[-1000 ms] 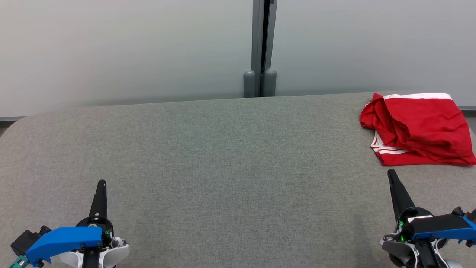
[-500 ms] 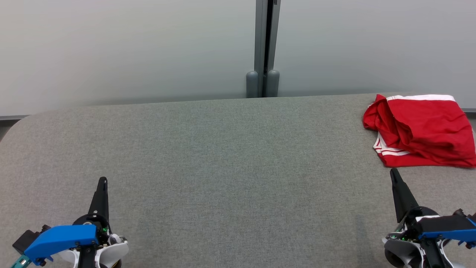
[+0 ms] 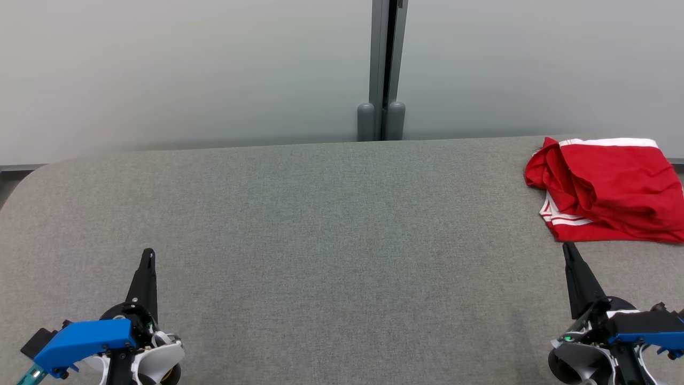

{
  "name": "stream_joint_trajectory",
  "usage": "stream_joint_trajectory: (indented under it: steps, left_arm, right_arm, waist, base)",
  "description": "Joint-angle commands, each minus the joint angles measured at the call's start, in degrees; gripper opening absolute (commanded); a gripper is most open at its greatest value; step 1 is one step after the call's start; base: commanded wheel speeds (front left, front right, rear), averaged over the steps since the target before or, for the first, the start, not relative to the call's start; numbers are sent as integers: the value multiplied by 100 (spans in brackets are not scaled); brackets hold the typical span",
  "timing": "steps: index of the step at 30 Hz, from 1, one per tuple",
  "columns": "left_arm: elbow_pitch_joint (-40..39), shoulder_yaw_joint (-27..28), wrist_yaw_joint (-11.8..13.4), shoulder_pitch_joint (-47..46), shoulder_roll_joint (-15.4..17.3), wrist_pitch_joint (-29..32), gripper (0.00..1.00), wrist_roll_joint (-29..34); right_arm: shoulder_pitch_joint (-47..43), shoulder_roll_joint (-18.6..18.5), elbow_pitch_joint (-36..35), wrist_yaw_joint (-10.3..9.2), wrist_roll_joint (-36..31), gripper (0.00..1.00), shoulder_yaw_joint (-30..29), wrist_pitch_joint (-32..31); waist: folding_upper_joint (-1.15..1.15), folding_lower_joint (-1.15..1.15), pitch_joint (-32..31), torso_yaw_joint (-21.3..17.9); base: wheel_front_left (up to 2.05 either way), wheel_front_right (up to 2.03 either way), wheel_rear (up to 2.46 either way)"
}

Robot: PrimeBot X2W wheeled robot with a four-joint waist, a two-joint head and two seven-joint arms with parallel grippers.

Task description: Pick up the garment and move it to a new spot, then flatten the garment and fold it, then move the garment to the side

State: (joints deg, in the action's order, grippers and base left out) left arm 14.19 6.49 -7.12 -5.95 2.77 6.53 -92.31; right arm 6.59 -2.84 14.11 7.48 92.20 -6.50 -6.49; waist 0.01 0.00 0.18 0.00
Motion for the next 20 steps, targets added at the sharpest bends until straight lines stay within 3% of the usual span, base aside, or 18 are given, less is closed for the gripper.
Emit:
stream_joint_trajectory:
  steps: [1,20]
  left_arm:
    - [-22,12,-68,-58,19,23,0,-16]
    - [-23,12,-62,-57,19,23,0,-17]
  right_arm:
    - [-75,-7,-21,2,26,0,-20,-30]
    - [-72,-7,-20,2,27,0,-18,-29]
  waist:
    - [-1,0,0,0]
    - [-1,0,0,0]
  base:
    - [0,0,0]
    - [0,0,0]
